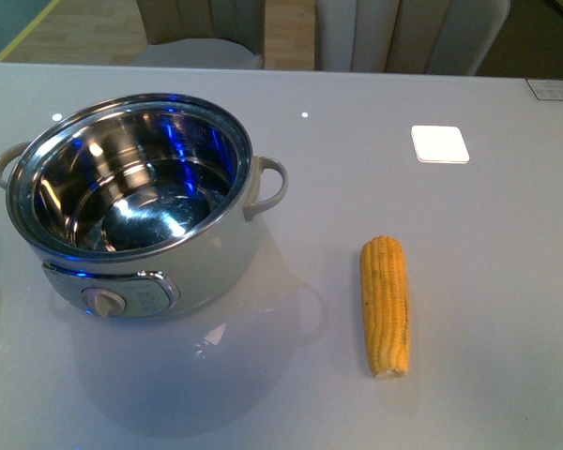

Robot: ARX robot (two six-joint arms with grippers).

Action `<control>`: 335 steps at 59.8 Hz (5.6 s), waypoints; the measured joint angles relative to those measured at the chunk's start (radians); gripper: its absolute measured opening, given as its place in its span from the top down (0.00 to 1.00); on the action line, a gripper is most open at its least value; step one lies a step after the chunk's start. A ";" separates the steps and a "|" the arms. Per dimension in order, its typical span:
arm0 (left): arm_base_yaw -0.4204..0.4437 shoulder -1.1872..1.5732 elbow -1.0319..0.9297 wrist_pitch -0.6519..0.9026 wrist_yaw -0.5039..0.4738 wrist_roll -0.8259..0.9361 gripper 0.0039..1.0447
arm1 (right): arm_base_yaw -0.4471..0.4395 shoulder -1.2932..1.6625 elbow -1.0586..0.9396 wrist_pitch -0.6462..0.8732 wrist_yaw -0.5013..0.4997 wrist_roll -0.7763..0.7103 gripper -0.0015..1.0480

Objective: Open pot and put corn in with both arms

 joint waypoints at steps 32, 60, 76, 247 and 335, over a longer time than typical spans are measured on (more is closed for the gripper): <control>-0.039 0.211 0.282 -0.041 -0.004 -0.023 0.58 | 0.000 0.000 0.000 0.000 0.000 0.000 0.08; -0.025 0.208 0.267 -0.041 0.010 -0.031 0.33 | 0.000 0.000 0.000 0.000 0.000 0.000 0.08; -0.023 0.050 0.161 -0.056 0.006 -0.096 0.07 | 0.000 0.000 0.000 0.000 0.000 0.000 0.08; -0.552 -2.438 -0.625 -1.387 -0.144 -0.131 0.41 | 0.000 -0.001 0.000 0.000 0.002 0.000 0.08; -0.553 -2.438 -0.625 -1.387 -0.145 -0.129 0.06 | 0.400 1.926 0.576 0.385 0.108 0.219 0.08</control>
